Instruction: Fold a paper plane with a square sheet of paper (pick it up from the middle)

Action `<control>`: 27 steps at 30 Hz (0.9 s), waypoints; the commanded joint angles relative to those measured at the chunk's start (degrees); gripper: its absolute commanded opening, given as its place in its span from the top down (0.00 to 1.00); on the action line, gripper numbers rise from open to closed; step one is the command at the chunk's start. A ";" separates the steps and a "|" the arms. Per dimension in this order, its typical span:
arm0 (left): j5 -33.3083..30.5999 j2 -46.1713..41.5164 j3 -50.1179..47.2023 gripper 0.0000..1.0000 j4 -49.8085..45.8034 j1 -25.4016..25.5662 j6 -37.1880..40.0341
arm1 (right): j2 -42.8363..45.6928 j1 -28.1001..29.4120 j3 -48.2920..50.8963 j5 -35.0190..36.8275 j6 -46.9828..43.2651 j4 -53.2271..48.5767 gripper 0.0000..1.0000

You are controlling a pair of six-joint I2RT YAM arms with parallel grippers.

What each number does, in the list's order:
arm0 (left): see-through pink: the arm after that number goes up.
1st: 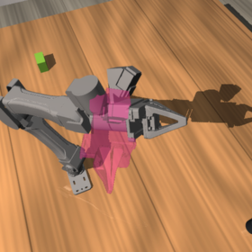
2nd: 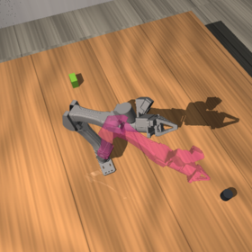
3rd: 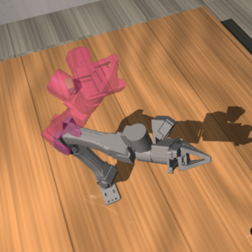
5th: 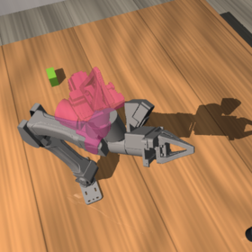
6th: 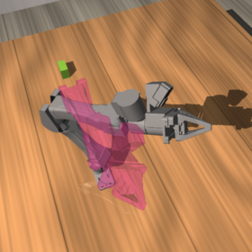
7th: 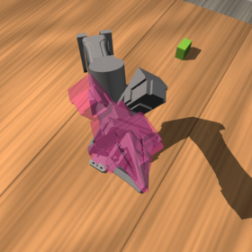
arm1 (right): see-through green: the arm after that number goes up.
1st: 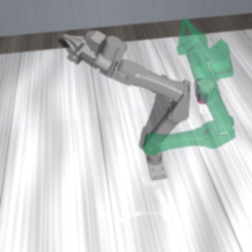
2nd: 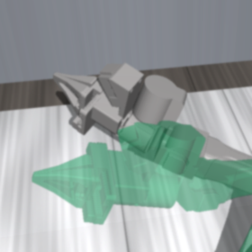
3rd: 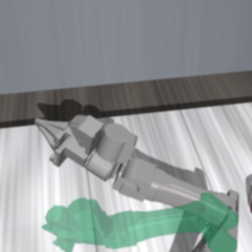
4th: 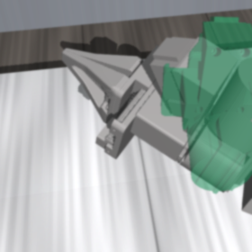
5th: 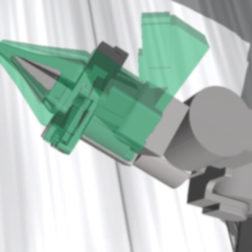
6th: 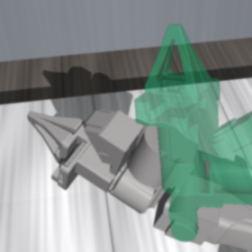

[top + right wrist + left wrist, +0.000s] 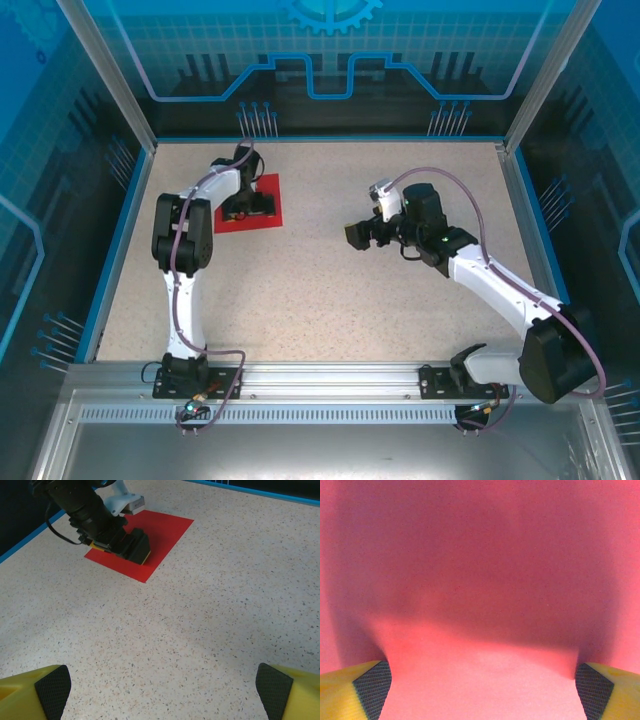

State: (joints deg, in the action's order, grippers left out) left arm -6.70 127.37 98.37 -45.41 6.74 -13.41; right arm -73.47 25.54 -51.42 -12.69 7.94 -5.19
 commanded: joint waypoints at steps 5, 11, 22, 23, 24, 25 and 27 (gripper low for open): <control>1.95 -4.28 -5.41 0.01 -1.36 3.52 -3.64 | 2.44 -1.54 3.41 -1.24 1.58 1.15 0.01; 0.32 -7.63 -9.42 0.01 -0.94 7.75 -6.10 | 4.95 -2.51 5.32 -1.52 2.18 1.04 0.01; -0.92 -11.46 -15.59 0.01 0.36 19.10 -11.92 | 8.67 -4.44 9.00 -4.01 2.25 -2.19 0.01; -0.82 -12.06 -16.22 0.01 0.59 20.25 -12.55 | 9.03 -4.55 9.22 -4.12 2.08 -2.51 0.01; -0.80 -12.76 -16.93 0.01 0.83 21.40 -13.34 | 9.44 -4.76 9.52 -4.34 1.99 -2.71 0.01; -0.64 -13.43 -17.66 0.01 1.21 22.36 -14.05 | 9.81 -4.96 9.78 -4.53 2.08 -2.79 0.01; -0.41 -15.19 -19.05 0.01 1.90 23.59 -14.77 | 10.81 -5.41 10.35 -5.06 2.23 -2.81 0.01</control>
State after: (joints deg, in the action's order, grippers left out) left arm -7.22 116.07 81.14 -43.75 28.86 -25.06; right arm -64.55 21.19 -42.17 -15.70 9.67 -6.72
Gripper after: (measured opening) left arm 0.987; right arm 0.992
